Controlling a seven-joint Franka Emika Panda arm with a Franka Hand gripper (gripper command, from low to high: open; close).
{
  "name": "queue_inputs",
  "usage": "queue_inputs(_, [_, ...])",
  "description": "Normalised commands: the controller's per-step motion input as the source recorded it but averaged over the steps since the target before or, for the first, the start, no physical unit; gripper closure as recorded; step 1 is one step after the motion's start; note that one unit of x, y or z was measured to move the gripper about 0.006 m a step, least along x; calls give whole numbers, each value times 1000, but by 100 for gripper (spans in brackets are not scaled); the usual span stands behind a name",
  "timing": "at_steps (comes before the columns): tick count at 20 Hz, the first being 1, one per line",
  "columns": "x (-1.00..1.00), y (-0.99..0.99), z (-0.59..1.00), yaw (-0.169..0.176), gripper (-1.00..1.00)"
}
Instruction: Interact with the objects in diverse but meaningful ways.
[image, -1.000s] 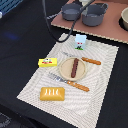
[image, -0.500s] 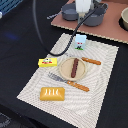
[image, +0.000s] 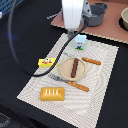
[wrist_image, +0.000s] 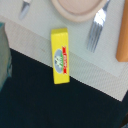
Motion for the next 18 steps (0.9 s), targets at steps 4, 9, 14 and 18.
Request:
queue_inputs(4, [379, -949, 0, 34, -100])
queue_inputs(9, [405, -944, 0, 32, -100])
queue_inputs(14, [503, -813, -19, 31, -100])
queue_inputs(18, [303, -475, -299, -1, -100])
